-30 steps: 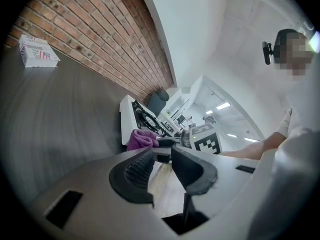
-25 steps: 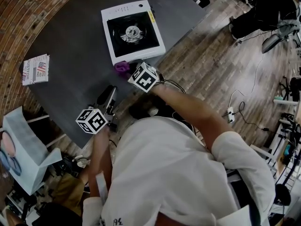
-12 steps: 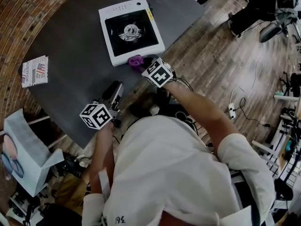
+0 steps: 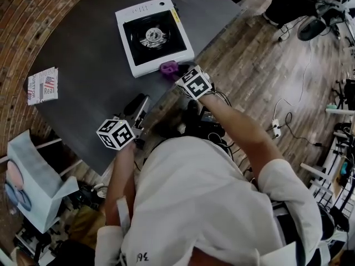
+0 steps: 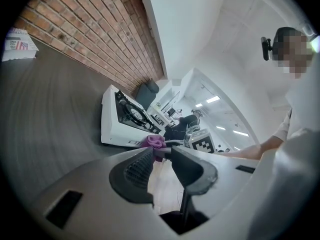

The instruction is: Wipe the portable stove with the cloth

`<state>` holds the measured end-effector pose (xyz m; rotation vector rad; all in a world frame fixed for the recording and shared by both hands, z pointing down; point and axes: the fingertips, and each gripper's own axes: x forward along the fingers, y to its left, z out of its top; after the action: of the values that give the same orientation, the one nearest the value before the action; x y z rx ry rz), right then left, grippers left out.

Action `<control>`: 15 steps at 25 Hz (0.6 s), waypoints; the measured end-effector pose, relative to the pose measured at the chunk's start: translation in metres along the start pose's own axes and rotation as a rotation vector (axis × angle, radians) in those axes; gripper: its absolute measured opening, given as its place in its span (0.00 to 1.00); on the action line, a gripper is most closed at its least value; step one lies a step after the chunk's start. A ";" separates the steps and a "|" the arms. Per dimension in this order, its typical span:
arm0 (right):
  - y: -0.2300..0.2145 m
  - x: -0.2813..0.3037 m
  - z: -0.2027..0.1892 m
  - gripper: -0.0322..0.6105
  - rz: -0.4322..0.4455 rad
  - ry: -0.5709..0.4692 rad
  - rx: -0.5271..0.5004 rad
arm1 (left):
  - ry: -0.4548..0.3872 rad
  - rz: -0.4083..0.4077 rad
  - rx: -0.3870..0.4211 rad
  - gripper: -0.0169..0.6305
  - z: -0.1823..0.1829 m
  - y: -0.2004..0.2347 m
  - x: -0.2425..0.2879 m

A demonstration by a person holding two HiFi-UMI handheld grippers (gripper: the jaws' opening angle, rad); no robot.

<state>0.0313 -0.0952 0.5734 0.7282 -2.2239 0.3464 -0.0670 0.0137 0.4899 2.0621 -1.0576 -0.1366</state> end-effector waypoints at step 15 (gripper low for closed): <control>-0.050 -0.024 -0.028 0.22 0.007 0.032 0.014 | 0.030 0.012 -0.017 0.20 -0.002 -0.022 0.060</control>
<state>0.0905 -0.1129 0.5761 0.7172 -2.1960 0.3750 -0.0131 -0.0215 0.4906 2.0362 -1.0474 -0.1070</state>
